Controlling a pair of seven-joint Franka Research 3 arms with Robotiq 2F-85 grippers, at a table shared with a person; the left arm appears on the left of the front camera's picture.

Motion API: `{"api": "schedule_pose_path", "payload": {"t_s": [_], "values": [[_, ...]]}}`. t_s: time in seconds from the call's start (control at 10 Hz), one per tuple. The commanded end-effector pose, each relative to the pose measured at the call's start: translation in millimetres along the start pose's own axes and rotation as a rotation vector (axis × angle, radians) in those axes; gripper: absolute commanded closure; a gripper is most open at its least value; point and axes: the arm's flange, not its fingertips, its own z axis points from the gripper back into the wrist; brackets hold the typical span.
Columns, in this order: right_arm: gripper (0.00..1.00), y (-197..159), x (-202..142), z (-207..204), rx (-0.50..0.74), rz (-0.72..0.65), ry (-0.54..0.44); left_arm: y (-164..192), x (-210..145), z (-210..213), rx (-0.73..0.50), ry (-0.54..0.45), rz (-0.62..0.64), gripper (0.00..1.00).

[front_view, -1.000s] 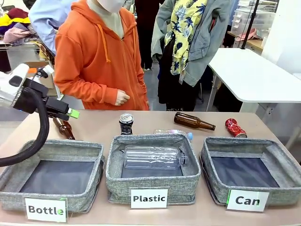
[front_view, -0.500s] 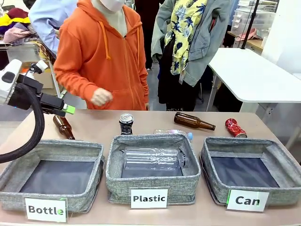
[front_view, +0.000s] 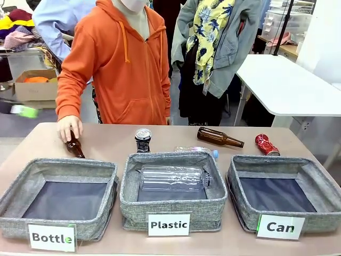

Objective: Sort the can waste into the basket.
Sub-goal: Pick up the can waste from the table and place it in the right Fabric basket.

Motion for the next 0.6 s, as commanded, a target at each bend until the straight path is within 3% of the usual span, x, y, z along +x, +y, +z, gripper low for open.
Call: {"api": "schedule_pose_path", "payload": {"t_s": [0.0,0.2,0.4,0.5], "values": [[0.0,-1.1,3.0,-0.9,0.03,0.027,-0.019,-17.4,-39.4,69.7,0.034,-0.06,-0.003,0.0],[0.0,-1.1,3.0,-0.9,0.03,0.027,-0.019,-1.8,-80.6,126.9,0.063,-0.123,0.026,0.0],[0.0,-1.1,3.0,-0.9,0.03,0.027,-0.019,14.7,-121.3,161.7,0.159,-0.206,0.052,0.0],[0.0,-1.1,3.0,-0.9,0.03,0.027,-0.019,20.3,-131.4,166.1,0.13,-0.231,0.04,0.0]]}}
